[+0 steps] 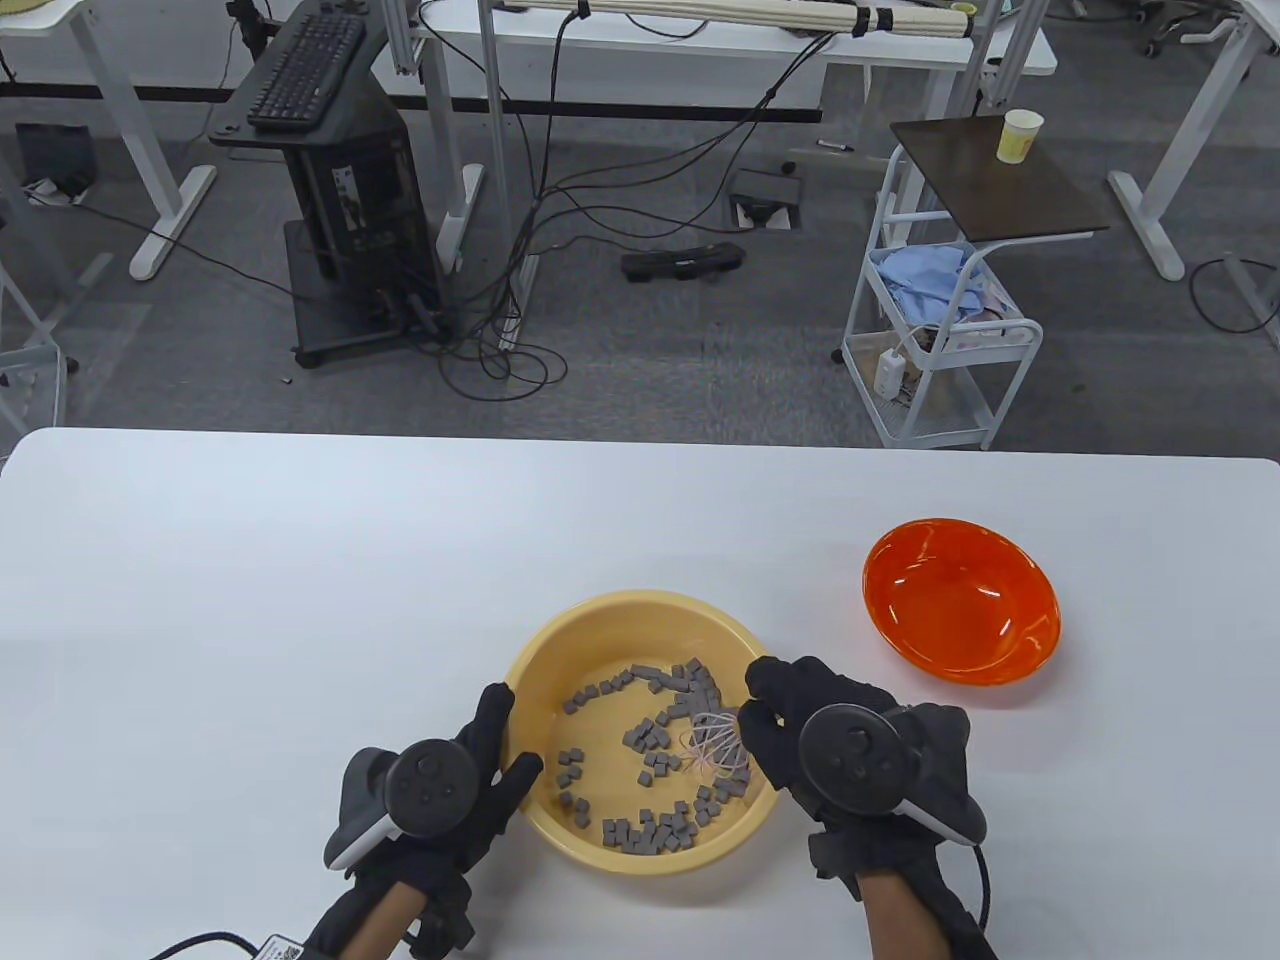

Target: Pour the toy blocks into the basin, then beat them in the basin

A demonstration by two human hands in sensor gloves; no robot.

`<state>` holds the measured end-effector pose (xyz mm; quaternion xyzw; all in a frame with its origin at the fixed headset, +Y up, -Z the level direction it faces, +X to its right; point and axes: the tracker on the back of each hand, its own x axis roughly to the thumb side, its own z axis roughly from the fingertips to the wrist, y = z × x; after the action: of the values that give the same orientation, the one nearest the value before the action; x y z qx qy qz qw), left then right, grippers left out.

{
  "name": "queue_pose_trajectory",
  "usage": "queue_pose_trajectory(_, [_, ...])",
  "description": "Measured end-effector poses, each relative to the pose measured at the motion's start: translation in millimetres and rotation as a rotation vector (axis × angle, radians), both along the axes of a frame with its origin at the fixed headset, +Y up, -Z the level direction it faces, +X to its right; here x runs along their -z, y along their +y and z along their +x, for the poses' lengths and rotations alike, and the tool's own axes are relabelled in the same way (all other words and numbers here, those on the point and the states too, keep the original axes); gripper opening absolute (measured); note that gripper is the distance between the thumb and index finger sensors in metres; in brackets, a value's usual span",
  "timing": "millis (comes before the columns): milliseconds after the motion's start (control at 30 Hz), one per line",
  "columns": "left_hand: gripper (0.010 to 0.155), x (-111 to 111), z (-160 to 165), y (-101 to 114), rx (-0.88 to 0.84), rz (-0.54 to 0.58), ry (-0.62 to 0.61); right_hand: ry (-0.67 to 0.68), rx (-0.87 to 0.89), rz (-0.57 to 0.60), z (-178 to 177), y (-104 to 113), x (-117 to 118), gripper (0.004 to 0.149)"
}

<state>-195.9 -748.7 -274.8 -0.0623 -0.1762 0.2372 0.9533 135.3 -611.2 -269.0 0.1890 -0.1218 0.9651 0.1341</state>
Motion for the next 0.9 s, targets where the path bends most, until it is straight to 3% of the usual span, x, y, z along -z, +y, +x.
queue_pose_trajectory(233, [0.075, 0.0, -0.5, 0.1, 0.004, 0.011, 0.008, -0.023, -0.029, 0.033, -9.5, -12.4, 4.3, 0.042])
queue_pose_trajectory(500, [0.075, 0.0, -0.6, 0.0, 0.007, 0.005, 0.002, 0.058, 0.081, -0.233, -15.3, -38.9, 20.0, 0.049])
queue_pose_trajectory(700, [0.075, 0.0, -0.5, -0.3, 0.004, 0.002, -0.002, 0.200, 0.209, -0.336, -27.7, -52.0, 23.5, 0.051])
queue_pose_trajectory(900, [0.075, 0.0, -0.5, -0.4, 0.002, 0.000, -0.003, 0.309, 0.301, -0.402, -31.6, -49.7, 22.8, 0.050])
